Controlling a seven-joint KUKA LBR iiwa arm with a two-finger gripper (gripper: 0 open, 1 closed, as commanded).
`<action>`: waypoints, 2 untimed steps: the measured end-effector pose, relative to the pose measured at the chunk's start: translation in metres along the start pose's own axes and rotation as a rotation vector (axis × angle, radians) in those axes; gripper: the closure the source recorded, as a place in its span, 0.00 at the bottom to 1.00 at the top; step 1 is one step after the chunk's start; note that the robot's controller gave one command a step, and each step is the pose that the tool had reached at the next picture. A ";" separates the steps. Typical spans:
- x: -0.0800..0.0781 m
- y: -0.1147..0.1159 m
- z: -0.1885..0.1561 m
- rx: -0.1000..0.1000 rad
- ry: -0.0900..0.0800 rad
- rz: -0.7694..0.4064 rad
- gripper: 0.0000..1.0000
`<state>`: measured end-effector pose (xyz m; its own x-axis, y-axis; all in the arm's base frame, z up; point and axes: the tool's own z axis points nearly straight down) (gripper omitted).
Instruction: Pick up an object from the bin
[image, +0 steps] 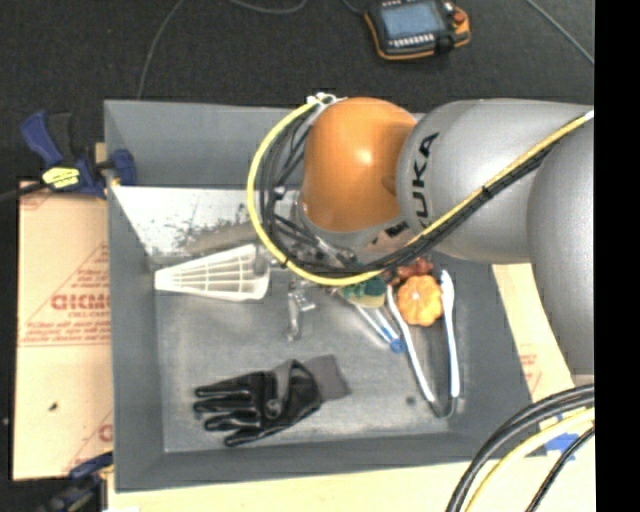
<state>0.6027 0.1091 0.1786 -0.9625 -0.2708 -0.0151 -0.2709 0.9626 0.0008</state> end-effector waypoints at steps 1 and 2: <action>-0.067 0.063 0.045 -0.001 -0.002 0.001 0.00; 0.027 0.035 0.030 0.006 -0.001 -0.124 0.00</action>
Offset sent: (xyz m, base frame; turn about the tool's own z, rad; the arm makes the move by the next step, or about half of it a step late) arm -0.0336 0.0289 -0.0309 -0.1260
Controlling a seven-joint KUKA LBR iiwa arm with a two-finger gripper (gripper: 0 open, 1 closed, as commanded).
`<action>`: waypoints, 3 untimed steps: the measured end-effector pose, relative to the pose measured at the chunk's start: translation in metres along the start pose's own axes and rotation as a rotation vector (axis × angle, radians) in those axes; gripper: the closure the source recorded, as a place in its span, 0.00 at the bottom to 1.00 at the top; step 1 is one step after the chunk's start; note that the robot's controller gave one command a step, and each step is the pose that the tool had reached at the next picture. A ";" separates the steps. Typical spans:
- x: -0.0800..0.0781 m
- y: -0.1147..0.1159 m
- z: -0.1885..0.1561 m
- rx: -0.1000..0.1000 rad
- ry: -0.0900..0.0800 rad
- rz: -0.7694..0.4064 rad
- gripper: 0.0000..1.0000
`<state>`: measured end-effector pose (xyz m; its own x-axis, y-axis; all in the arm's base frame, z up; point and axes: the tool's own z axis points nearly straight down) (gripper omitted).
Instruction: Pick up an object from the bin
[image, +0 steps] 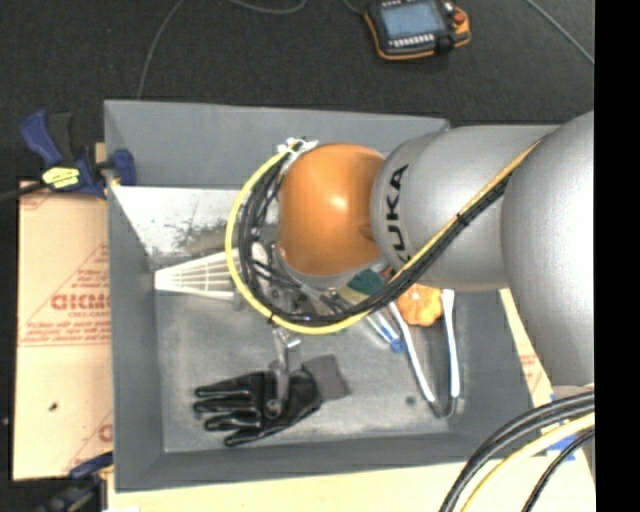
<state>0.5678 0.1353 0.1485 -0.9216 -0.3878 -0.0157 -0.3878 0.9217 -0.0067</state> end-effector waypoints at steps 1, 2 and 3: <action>-0.073 0.006 -0.039 -0.005 -0.015 0.109 0.00; -0.019 0.041 0.036 -0.002 0.005 -0.098 0.00; -0.067 -0.001 0.009 -0.003 -0.021 0.114 0.00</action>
Offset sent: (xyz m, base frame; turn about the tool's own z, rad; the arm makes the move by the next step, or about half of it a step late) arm -0.0047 0.0474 -0.0438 -0.1206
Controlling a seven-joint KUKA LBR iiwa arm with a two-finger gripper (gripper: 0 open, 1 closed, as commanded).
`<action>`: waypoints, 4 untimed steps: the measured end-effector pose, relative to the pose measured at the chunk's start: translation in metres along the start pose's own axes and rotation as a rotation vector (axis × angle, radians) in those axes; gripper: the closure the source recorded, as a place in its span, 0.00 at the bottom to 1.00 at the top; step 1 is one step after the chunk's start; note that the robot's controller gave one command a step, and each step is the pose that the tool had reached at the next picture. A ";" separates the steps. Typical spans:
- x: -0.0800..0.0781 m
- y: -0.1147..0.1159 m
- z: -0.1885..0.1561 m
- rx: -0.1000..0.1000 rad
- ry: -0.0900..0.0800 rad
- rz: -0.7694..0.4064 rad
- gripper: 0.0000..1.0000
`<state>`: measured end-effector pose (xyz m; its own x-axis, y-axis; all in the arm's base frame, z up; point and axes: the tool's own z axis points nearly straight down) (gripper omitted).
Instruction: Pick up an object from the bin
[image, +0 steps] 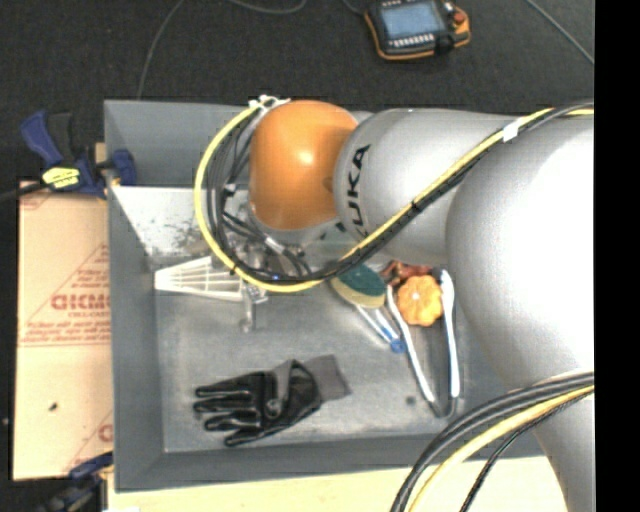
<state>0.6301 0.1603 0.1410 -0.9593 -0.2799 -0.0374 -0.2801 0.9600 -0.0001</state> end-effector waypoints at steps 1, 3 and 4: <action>0.105 0.040 0.046 -0.004 0.024 -0.301 0.00; 0.101 0.029 0.066 -0.009 0.030 -0.559 1.00; 0.101 0.029 0.066 -0.009 0.030 -0.557 1.00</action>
Offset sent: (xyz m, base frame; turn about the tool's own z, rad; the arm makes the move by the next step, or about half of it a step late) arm -0.0144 0.0300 -0.0553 -0.1600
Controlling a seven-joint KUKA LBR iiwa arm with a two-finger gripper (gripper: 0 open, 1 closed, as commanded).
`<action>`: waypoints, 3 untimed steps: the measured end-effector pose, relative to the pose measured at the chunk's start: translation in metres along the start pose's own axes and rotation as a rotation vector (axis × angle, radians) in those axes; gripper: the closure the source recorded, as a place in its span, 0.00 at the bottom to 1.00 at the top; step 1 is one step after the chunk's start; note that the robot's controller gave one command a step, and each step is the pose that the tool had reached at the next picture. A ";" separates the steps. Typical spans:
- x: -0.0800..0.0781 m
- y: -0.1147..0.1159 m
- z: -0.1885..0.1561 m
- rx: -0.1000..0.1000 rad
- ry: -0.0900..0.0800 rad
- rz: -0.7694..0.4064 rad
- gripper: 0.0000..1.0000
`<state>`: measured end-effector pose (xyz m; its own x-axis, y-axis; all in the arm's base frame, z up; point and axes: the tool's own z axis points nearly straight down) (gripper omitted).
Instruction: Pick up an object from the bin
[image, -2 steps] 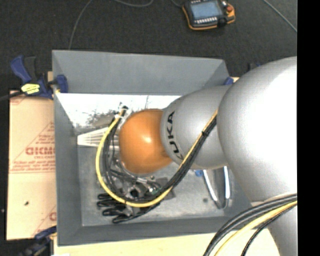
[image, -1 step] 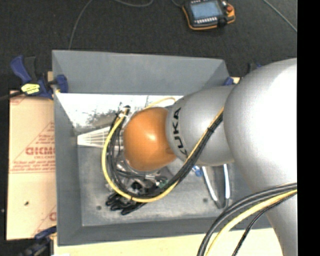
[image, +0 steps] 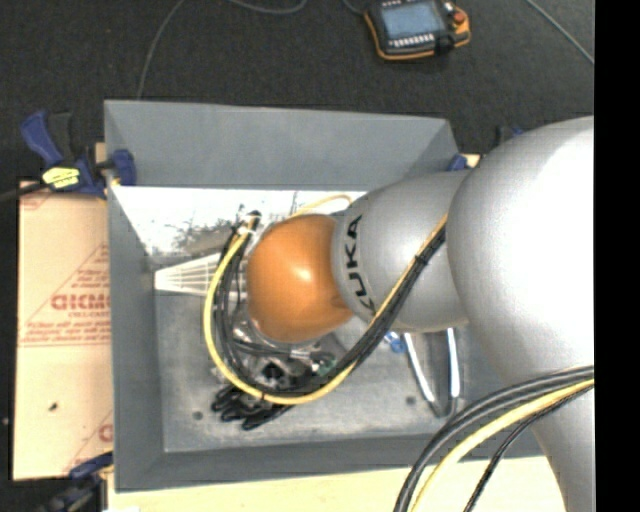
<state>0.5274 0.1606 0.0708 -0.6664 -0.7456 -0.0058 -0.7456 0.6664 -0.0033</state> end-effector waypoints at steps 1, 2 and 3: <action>0.002 -0.012 0.000 0.001 -0.006 0.034 1.00; 0.002 -0.012 0.000 0.001 -0.006 0.035 1.00; 0.036 0.014 0.000 0.004 -0.008 -0.214 1.00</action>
Offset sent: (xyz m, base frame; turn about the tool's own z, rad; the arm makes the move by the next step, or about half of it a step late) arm 0.0000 0.0000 0.0000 0.0000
